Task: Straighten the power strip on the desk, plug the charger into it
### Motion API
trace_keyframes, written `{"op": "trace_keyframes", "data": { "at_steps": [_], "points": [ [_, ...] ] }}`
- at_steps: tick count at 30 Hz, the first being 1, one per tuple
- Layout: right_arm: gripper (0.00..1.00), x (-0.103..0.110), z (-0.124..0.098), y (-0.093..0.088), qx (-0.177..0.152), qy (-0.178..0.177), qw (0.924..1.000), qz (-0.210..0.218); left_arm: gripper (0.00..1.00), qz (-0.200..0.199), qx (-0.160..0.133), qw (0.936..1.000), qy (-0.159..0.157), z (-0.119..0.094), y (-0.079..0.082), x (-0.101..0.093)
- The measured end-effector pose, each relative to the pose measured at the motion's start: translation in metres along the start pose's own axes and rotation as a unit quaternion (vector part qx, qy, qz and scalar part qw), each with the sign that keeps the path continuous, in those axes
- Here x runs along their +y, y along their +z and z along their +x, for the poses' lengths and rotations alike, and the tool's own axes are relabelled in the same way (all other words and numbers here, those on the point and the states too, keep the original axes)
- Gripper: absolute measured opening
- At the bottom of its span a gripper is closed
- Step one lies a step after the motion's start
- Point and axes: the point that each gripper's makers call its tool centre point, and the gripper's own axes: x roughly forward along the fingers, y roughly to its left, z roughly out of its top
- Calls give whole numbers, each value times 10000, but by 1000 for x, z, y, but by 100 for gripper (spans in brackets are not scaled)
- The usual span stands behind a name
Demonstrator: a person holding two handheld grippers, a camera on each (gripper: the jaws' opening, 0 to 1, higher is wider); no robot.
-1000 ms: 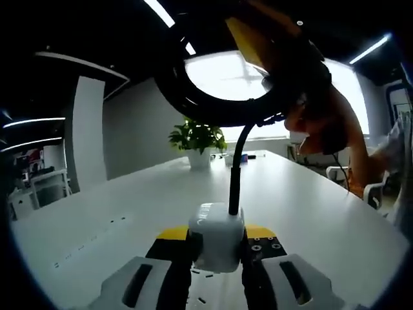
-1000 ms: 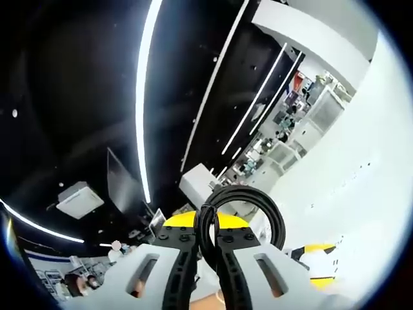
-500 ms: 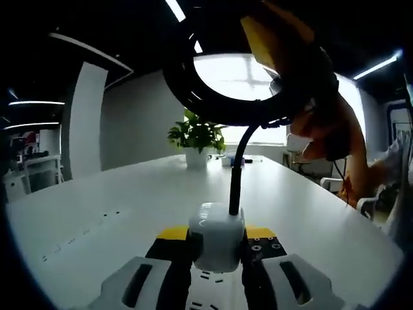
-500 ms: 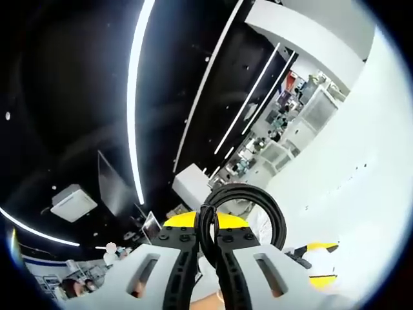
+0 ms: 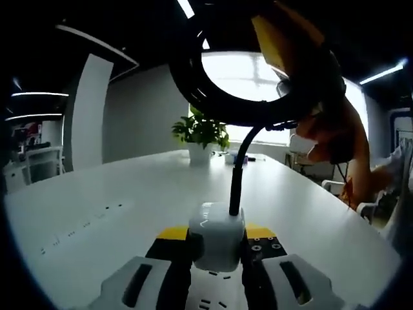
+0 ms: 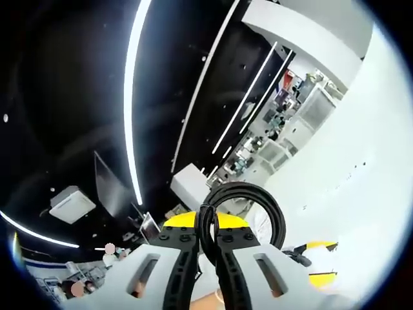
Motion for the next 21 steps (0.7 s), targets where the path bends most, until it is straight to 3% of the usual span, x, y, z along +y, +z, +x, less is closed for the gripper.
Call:
{"op": "trace_keyframes", "data": {
  "at_steps": [21],
  "points": [
    [6, -3, -6, -11, 168, -13, 9999, -22, 27, 545, 229, 9982, 56, 2, -13, -8]
  ]
}}
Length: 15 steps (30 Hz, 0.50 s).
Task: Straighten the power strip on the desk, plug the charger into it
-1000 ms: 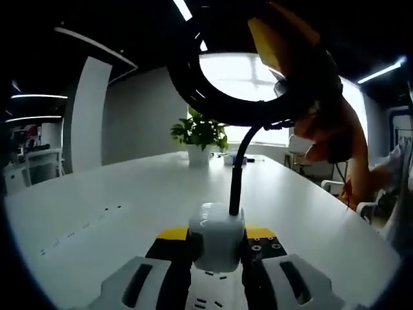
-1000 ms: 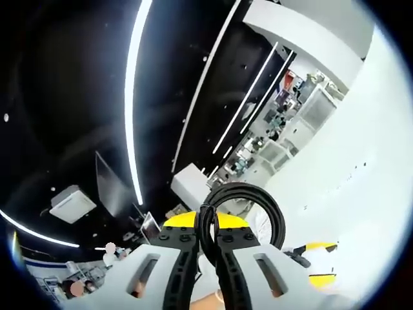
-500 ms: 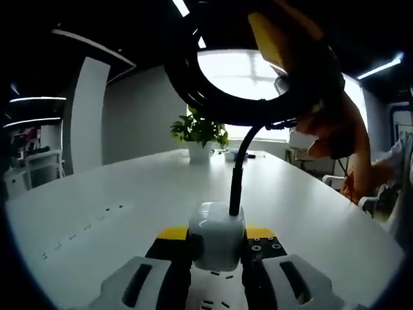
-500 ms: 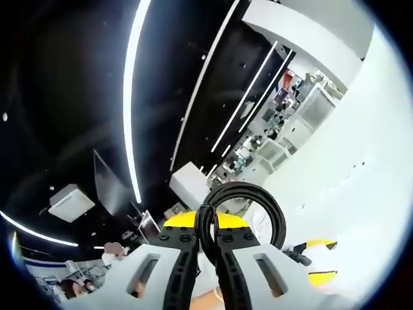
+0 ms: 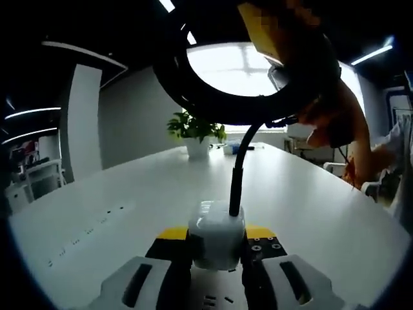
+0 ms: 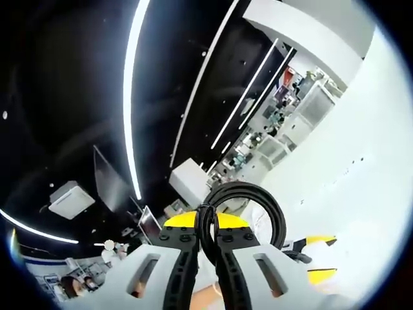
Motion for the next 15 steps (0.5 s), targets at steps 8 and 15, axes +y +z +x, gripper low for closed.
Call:
{"op": "trace_keyframes", "data": {
  "at_steps": [8, 15],
  "points": [
    [6, -8, -9, -3, -49, -28, 10000, 65, 27, 477, 295, 9983, 143, 1, -12, 3],
    [7, -9, -13, 1, -216, 95, 9997, 51, 27, 443, 141, 9989, 104, -2, -11, 1]
  ]
}}
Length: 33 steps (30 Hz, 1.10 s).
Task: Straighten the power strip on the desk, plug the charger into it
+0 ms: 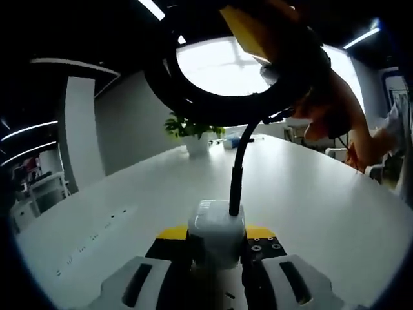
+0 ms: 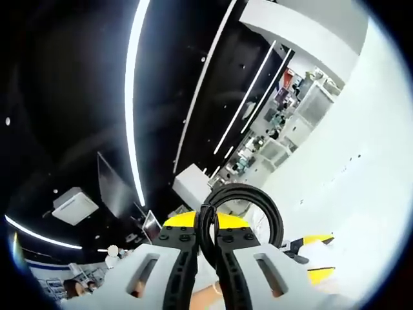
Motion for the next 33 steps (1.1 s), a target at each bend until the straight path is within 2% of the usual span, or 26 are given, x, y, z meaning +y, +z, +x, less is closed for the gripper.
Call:
{"op": "trace_keyframes", "data": {
  "at_steps": [5, 11, 13, 17, 19, 21, 23, 24, 25, 28, 30, 32, 33],
  "points": [
    [8, 6, -4, -9, 127, 120, 9991, -386, 27, 26, -32, 10000, 11, 0, -1, 1],
    [9, 8, -7, -12, 141, 135, 9977, -653, 27, 72, 9, 10000, 21, 1, -1, 4],
    [10, 7, -7, -11, 158, 132, 9961, -859, 27, 66, 28, 10000, 14, 1, -1, 3],
    [11, 3, -12, -15, 345, 4, 9865, -1598, 27, 75, 49, 10000, 11, 2, -1, 5],
    [17, -2, -15, -16, 452, -155, 9766, -2097, 27, 50, 47, 10000, 14, 2, -1, 5],
    [27, -3, -17, -16, 464, -191, 9734, -2237, 27, 50, 46, 10000, 14, 3, -1, 5],
    [31, -6, -19, -15, 518, -208, 9681, -2445, 27, 19, 50, 10000, 25, 3, -1, 7],
    [32, -7, -20, -15, 542, -211, 9664, -2503, 27, -269, 43, 9996, 8, 3, -2, 6],
    [34, -9, -21, -14, 570, -228, 9638, -2594, 27, -28, 3, 10000, 9, 3, -1, 8],
    [45, -19, -25, -14, 674, -338, 9566, -2814, 27, 54, 64, 10000, 22, 4, -1, 6],
    [48, -28, -28, -16, 859, -367, 9446, -3146, 27, 49, 68, 10000, 25, 3, -1, 6],
    [48, -42, -33, -22, 1248, -471, 9264, -3522, 27, 55, 64, 10000, 24, 3, -1, 5],
    [47, -48, -35, -25, 1417, -476, 9132, -3791, 27, 60, 58, 10000, 25, 3, -1, 5]
  ]
}}
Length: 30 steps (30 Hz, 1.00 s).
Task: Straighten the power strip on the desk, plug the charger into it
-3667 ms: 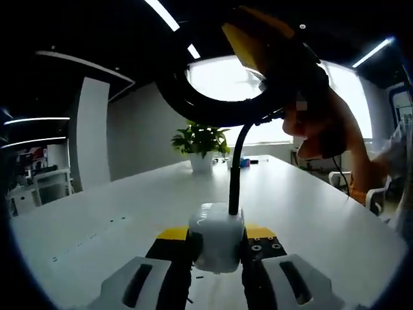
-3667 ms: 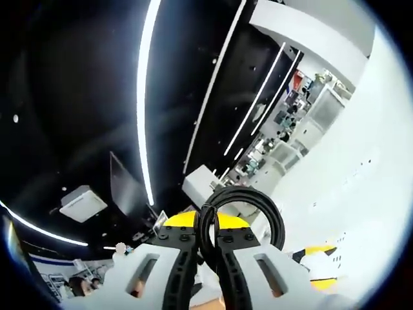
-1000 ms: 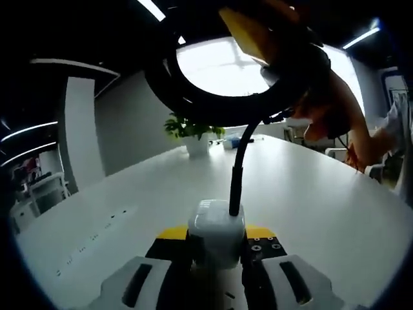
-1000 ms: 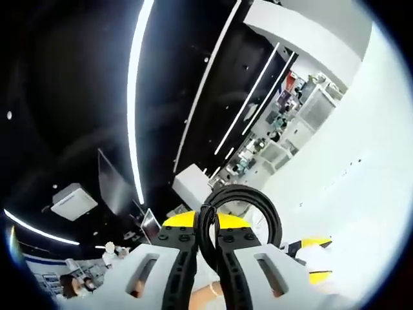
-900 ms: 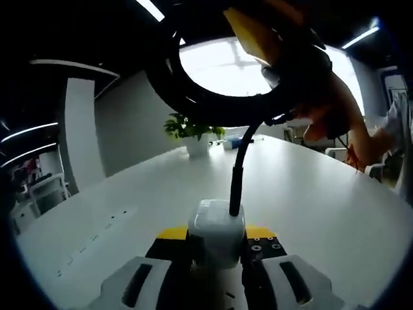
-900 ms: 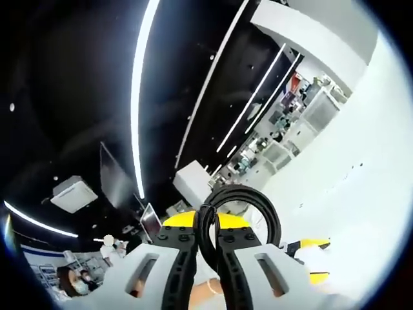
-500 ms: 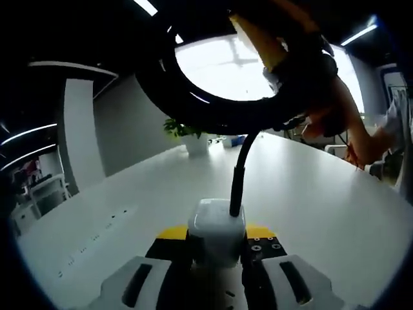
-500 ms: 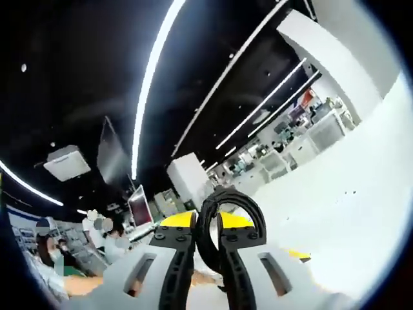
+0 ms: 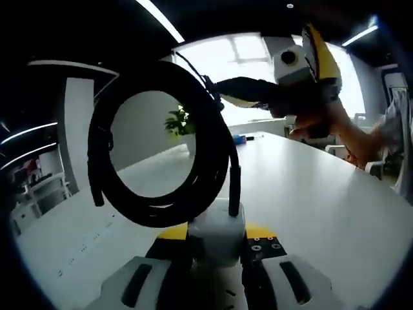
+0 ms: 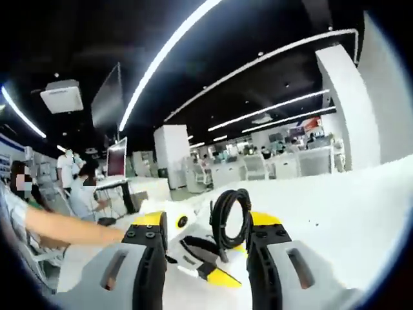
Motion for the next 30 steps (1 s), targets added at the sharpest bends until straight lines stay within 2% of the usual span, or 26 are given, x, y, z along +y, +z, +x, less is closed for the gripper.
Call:
{"op": "trace_keyframes", "data": {
  "at_steps": [3, 5, 7, 8, 11, 12, 15, 21, 26, 30],
  "points": [
    [46, 0, 3, -17, 437, 217, 9945, -932, 27, 9, 0, 10000, -7, 0, 0, -1],
    [48, 10, 6, -34, 855, 615, 9826, -1531, 27, 13, 0, 10000, -9, 0, 1, -1],
    [48, 14, 9, -45, 1150, 848, 9722, -1857, 27, 26, 11, 10000, -11, 0, 1, 0],
    [47, 13, 11, -47, 1199, 845, 9704, -1921, 27, 29, 14, 10000, -12, 0, 1, 0],
    [49, 15, 17, -48, 1217, 1066, 9693, -1854, 27, 60, 18, 10000, -7, 0, 1, 0],
    [49, 12, 19, -47, 1220, 1041, 9697, -1845, 27, 72, 21, 10000, -2, 0, 1, 0],
    [50, 11, 21, -48, 1283, 1198, 9647, -1963, 27, 100, 31, 9999, 0, -1, 1, 0],
    [57, 11, 22, -50, 1332, 1699, 9607, -1744, 27, 114, 31, 9999, -11, -1, 1, 0],
    [56, 7, 24, -58, 1460, 1863, 9557, -1752, 27, 127, 33, 9999, -16, -1, 1, -1],
    [49, 1, 31, -62, 1538, 1862, 9567, -1624, 27, 140, 36, 9999, -19, -1, 1, 0]
  ]
}}
